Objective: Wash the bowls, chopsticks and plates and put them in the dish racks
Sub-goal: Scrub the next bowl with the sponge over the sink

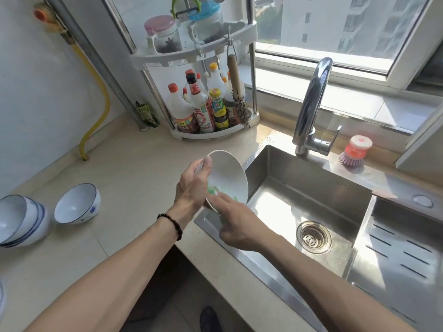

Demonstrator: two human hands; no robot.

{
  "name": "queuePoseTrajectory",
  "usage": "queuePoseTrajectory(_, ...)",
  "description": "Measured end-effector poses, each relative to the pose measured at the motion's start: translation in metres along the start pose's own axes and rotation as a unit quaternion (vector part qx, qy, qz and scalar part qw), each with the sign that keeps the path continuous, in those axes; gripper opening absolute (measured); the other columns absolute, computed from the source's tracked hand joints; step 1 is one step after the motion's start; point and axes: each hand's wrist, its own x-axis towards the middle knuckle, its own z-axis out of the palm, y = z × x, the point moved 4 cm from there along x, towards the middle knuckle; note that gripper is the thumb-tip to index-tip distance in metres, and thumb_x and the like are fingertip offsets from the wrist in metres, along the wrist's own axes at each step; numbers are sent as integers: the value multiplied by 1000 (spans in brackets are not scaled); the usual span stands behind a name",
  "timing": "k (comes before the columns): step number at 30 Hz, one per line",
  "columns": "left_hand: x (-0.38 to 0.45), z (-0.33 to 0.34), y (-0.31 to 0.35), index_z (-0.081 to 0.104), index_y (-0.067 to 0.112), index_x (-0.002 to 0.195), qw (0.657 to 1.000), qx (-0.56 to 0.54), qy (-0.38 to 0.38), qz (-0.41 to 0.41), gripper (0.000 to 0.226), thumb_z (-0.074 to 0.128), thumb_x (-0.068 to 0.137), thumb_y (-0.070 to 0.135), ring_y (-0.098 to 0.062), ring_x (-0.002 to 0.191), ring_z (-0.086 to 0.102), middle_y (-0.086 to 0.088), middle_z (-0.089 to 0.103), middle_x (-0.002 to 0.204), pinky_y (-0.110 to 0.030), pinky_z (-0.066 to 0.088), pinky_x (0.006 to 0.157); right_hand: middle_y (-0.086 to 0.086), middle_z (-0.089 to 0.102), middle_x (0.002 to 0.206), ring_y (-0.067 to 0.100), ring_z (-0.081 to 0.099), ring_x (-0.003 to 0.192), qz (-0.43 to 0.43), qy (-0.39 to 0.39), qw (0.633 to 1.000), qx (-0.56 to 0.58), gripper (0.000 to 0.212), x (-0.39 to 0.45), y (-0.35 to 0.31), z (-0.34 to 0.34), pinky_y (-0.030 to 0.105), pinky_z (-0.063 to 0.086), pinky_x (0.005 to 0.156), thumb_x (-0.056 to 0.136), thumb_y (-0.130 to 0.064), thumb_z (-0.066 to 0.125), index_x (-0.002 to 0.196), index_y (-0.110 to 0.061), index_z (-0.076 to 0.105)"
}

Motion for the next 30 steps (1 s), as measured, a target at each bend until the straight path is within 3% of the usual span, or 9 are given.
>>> queuePoseTrajectory(3,-2,-6,-3,68,36,114,999,-30,-8,-19,73,41,70,87,-23,101,69,5,73,107,-53,56,91,6,30,162,31,39,142,-18,23,992,-124,81,3,15,-4,40,29,116,84,2,57,155,-27,31)
queuePoseTrajectory(7,0,-7,-2,68,34,114,998,-40,53,-22,75,39,69,87,-25,104,67,3,72,110,-51,55,93,-2,46,151,28,50,129,8,50,998,45,77,7,-12,5,39,44,103,79,3,51,146,-33,45)
queuePoseTrajectory(14,6,-20,-2,65,21,121,971,-85,-144,-171,56,48,92,67,-37,94,71,-19,72,110,-37,57,65,4,69,124,26,70,102,-136,116,947,-269,38,3,27,-10,37,52,86,88,-17,68,126,-24,66)
queuePoseTrajectory(18,-5,0,-1,55,24,129,976,-195,-48,-84,40,66,90,25,-24,93,67,-10,66,120,-28,54,60,1,71,91,29,68,83,-22,134,964,-231,16,23,5,-23,41,40,90,86,-17,70,101,-22,71)
queuePoseTrajectory(21,-11,7,9,60,27,119,972,-226,65,-25,39,64,81,31,-26,99,67,-3,68,112,-32,54,61,-1,70,82,27,65,72,-8,199,975,-103,19,26,-16,-25,35,44,76,77,-9,75,89,-22,71)
queuePoseTrajectory(22,-9,4,12,65,28,108,974,-207,87,-22,33,63,77,37,-29,100,67,-4,69,106,-39,57,66,-2,71,93,26,67,83,-25,184,980,-66,30,22,-17,-22,42,47,88,79,-8,73,102,-26,71)
queuePoseTrajectory(24,-4,-6,15,70,25,90,985,-155,75,-16,28,61,71,43,-37,98,67,-8,71,95,-54,57,78,-6,59,137,19,54,127,-22,64,993,-91,62,12,-2,-18,62,14,119,89,-9,63,141,-39,48)
queuePoseTrajectory(27,-4,-8,19,71,30,82,992,-108,64,-2,22,61,69,44,-34,92,69,-4,72,86,-56,57,78,-5,18,166,18,14,154,15,-10,976,-217,80,11,17,-27,61,-23,114,94,-9,55,157,-41,18)
queuePoseTrajectory(30,-7,-5,26,70,33,74,987,-112,115,-1,17,61,68,46,-32,93,66,1,69,80,-50,55,82,-3,32,160,20,18,152,26,-9,999,-32,82,18,-2,-20,59,-20,116,80,2,52,151,-36,36)
